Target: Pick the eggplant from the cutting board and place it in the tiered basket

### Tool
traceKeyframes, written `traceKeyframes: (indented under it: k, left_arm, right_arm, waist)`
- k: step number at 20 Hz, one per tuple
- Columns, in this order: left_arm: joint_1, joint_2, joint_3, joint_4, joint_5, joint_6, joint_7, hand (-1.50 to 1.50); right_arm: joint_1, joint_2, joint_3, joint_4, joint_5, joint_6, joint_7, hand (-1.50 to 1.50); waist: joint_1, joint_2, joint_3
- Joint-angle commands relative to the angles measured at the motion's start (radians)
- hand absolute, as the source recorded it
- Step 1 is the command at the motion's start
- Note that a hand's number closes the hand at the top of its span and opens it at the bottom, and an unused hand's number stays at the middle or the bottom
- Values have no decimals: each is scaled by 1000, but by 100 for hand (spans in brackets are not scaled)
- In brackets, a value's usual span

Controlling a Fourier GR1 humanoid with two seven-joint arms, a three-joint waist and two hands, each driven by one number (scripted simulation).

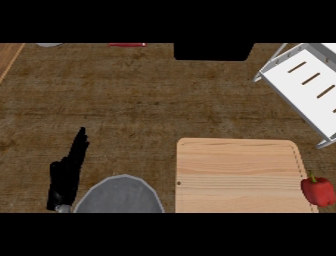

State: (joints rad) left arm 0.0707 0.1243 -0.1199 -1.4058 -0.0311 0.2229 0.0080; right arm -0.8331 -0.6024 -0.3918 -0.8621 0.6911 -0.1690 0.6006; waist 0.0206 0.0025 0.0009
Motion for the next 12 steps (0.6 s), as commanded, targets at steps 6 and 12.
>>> traceKeyframes:
  k: [6, 12]
  left_arm:
    - [-10, -10, 14, 38, 2, -2, 9, 0]
    - [16, -12, 8, 52, -4, -13, -20, 0]
  right_arm:
    - [-51, 18, -193, 126, -204, -158, -242, -150]
    - [-50, -5, -223, 33, -211, -304, -283, -150]
  waist:
    - [3, 7, 1]
    - [-15, 0, -1]
